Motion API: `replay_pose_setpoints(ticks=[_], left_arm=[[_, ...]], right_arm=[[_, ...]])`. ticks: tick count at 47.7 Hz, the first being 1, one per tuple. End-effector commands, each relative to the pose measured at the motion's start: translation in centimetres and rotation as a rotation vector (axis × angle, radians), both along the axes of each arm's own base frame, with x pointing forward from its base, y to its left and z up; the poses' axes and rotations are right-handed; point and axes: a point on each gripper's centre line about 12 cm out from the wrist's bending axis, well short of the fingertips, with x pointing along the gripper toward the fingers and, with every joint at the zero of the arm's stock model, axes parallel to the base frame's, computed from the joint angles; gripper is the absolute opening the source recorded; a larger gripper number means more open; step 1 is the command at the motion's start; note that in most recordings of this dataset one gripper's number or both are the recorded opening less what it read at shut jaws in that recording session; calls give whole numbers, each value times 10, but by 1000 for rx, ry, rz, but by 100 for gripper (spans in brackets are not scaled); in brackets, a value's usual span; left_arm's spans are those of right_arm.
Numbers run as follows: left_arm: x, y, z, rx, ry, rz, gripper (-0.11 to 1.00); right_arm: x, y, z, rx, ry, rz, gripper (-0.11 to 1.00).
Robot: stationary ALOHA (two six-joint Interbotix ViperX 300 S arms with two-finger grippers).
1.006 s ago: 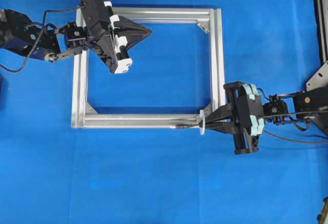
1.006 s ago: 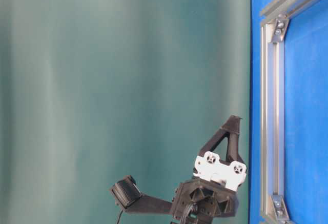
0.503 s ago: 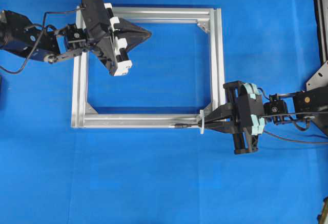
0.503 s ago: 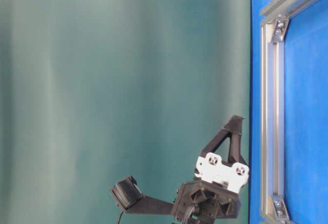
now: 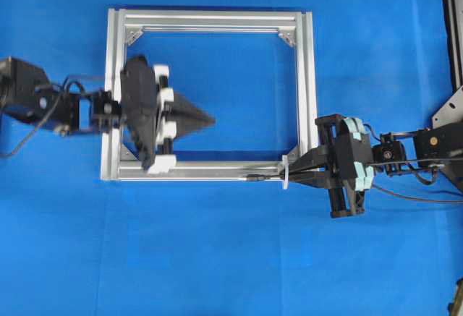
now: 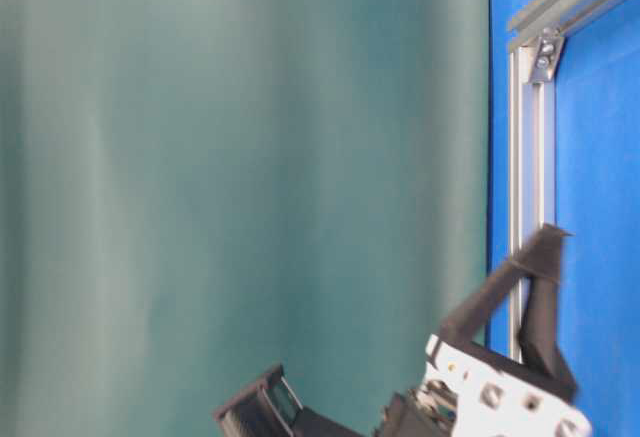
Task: Insert the wire through the string loop located on the right side.
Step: 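Move the left gripper down and right toward the plug past the loop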
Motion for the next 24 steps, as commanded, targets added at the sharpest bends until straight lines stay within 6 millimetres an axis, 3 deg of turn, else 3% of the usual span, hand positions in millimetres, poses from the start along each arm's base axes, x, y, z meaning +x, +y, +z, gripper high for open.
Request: replay_pose_setpoints(ticks=[1,15,24], left_arm=[[1,-15,15,-34,-45,-32,0],[-7,-60,12,-83,-33,-139,0],[-9,-73,13,-85,-43,-176,0]], right_arm=[[3,0,6,4,-26,-3,-2],[3,0,6,4,-26,-3,-2],[3,0,6,4,-26,-3,-2]])
